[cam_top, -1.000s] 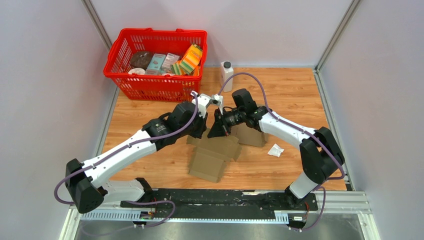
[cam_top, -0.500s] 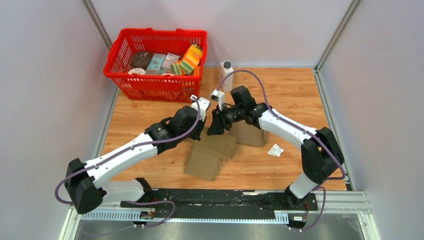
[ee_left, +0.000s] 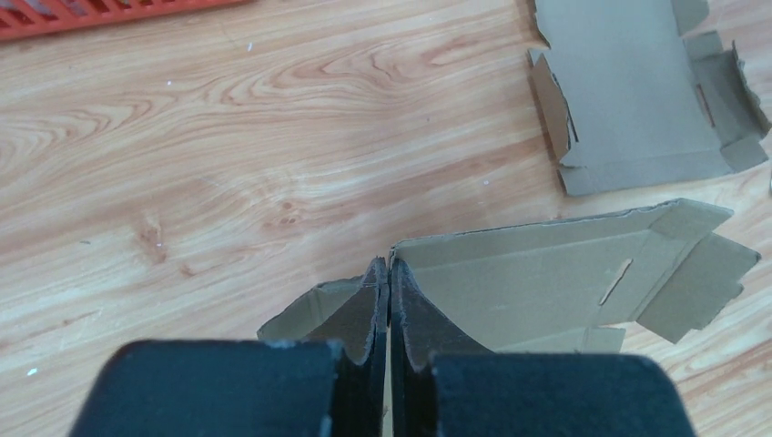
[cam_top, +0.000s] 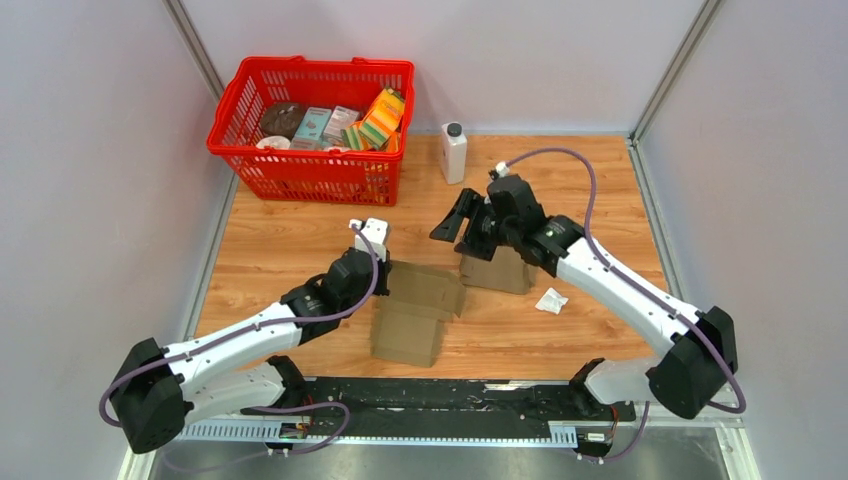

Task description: Fold the paper box

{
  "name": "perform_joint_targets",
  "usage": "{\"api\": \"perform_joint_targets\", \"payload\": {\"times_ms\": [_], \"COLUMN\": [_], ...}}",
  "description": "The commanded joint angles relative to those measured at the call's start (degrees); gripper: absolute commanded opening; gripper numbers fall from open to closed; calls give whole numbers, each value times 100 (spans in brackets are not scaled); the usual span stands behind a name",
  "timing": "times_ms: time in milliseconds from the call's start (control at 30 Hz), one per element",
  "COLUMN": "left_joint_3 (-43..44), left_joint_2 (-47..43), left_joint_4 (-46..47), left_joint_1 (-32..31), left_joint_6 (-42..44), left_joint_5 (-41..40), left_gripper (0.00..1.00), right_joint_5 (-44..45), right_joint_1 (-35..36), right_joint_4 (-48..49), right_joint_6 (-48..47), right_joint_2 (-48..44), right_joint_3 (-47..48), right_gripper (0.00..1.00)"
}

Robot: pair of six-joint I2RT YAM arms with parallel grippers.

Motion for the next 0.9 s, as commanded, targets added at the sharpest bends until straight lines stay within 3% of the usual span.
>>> {"api": "perform_joint_targets", "payload": {"times_ms": [0, 67, 167, 367, 867], "left_joint_3": [-326, -483, -694, -739, -704], "left_joint_2": [-346, -486, -618, -548, -452], "left_joint_4": [1032, 1110, 1330, 1445, 1603], "left_joint_1": [-14, -14, -23, -23, -67], "left_joint_6": [-353, -388, -388, -405, -274], "left_joint_5": [-292, -309, -309, -335, -485], "left_gripper": [0, 0, 0, 0, 0], "right_joint_5": [132, 534, 800, 1617, 1689], "right_joint_1": [247, 378, 502, 906, 1003], "right_joint_4": [1074, 1471, 1613, 937, 1402], "right_joint_6": [3126, 4161, 5026, 5187, 5986], "right_joint_2": [-384, -524, -578, -323, 292], "right_joint_3": [-1095, -1396, -1775, -1196, -1266], "right_gripper": [70, 68, 54, 50, 42]}}
